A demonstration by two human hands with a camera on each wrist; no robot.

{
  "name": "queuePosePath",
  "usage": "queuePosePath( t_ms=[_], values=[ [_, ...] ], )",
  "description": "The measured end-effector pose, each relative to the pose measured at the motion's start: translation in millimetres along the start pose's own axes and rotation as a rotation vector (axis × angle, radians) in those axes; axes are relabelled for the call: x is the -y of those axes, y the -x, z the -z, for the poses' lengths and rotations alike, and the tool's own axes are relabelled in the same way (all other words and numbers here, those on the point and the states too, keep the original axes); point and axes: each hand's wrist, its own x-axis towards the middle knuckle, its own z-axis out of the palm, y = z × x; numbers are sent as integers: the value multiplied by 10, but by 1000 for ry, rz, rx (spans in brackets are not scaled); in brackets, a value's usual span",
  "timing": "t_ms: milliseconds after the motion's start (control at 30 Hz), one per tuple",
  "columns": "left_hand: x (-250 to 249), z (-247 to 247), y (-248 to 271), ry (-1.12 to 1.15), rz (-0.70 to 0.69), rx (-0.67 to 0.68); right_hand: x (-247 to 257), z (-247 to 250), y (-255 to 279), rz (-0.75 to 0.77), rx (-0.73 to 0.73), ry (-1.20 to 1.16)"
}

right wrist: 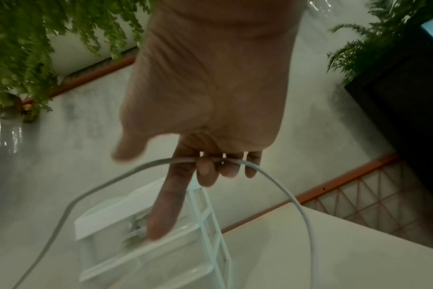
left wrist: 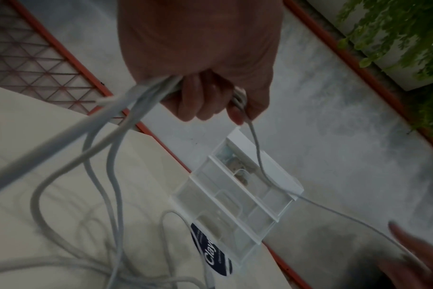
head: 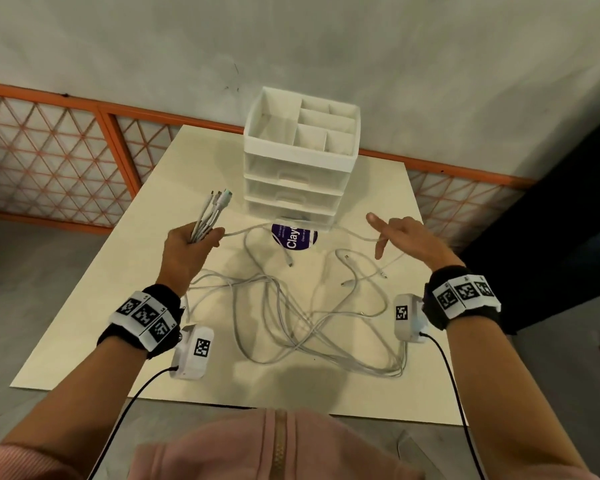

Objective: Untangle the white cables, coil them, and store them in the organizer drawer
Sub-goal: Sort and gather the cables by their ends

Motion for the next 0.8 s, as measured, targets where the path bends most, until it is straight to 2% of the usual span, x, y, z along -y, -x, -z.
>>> queuePosePath(
  t_ms=[67,200,267,333,567,700,800],
  values=[
    [-8,14,7,-71,51,160,-147,-91,0,-77,116,174],
    [51,15,21,-356,182,536,-443,-563,-28,-220,391,327],
    [158,15,12,-523,221,656,-521,-817,-57,-257,510,400],
    [253,16,7,-620,261,664,-514,-971,-104,-262,559,435],
    [219,58,36,-889,310,542,-71,-1175,-562,-126,326,468],
    [274,52,37,-775,241,473,324,-1337,-768,40,107,253],
    [256,36,24,-614,213,424,502,-1575,-949,170,83,90]
  ],
)
